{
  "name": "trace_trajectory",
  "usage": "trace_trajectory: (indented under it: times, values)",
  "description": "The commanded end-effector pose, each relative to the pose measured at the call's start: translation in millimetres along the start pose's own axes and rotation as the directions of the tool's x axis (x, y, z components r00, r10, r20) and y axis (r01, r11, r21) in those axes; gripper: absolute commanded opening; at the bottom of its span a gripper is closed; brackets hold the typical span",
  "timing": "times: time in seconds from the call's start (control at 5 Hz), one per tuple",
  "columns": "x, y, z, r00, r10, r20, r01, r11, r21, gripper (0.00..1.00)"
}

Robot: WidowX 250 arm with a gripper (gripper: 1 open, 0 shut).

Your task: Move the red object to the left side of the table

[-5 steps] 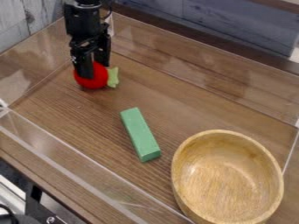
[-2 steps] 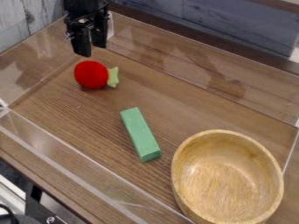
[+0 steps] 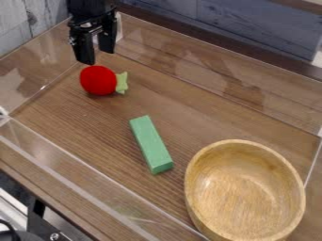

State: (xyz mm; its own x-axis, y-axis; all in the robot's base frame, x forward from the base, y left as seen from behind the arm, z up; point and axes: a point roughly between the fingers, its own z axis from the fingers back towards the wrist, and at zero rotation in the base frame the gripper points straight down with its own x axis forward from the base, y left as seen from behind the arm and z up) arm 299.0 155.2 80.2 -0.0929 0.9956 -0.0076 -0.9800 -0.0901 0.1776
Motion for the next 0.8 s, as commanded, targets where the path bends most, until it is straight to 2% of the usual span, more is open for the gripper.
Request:
trace_trajectory:
  times: [0.0,0.2,0.6]
  values:
    - [-14.7,-4,14.5,0.999,0.023,0.022,-0.022,0.999,-0.04,1.0]
    - [-30.2,-6,13.2,0.999,0.042,0.023,-0.041,0.999,-0.032,1.0]
    - [-15.3,-10,-10.0,0.999,-0.019,0.031,0.02,1.0,-0.01,1.0]
